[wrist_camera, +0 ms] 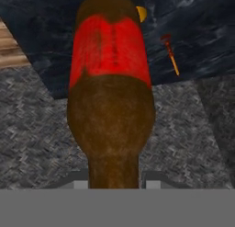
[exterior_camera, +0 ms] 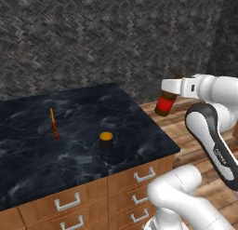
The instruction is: Open the cabinet directly in front. Then move the beer and the mug to the dining counter with the candle on it.
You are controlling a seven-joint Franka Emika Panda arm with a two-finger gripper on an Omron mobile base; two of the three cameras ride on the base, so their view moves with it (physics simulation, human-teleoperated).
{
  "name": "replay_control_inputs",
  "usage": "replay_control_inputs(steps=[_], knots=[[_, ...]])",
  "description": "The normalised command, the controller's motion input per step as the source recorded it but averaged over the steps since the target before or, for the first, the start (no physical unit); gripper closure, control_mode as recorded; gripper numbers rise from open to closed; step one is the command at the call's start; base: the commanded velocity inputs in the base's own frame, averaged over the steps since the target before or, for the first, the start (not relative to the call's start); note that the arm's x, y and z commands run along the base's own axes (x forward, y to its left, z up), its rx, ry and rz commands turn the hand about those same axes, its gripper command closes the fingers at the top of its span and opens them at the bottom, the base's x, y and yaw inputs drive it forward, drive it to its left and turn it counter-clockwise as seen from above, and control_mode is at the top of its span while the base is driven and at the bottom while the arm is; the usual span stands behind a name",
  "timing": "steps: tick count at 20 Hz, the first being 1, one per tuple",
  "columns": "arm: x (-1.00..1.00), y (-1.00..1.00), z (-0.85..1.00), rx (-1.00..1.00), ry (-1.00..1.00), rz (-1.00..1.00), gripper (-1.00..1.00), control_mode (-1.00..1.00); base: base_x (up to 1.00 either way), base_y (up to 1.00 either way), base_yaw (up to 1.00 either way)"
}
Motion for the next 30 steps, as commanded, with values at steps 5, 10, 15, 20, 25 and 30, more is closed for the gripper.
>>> replay_control_inputs(steps=[5, 10, 15, 20, 25, 30], knots=[[0.01, -0.11, -0.13, -0.08, 0.00, 0.20, 1.00, -1.00, 0.00, 0.00, 0.00], [0.21, 0.00, -0.25, -0.14, 0.02, 0.19, 1.00, -1.00, 0.00, 0.00, 0.00], [0.32, 0.02, -0.24, -0.11, 0.01, 0.18, 1.00, -1.00, 0.00, 0.00, 0.00], [0.24, 0.04, -0.20, -0.06, 0.00, 0.20, 1.00, -1.00, 0.00, 0.00, 0.00], [0.03, 0.04, -0.28, 0.00, 0.00, 0.22, 1.00, -1.00, 0.00, 0.00, 0.00], [0.00, 0.00, -0.46, 0.00, -0.01, 0.25, 1.00, -1.00, 0.00, 0.00, 0.00]])
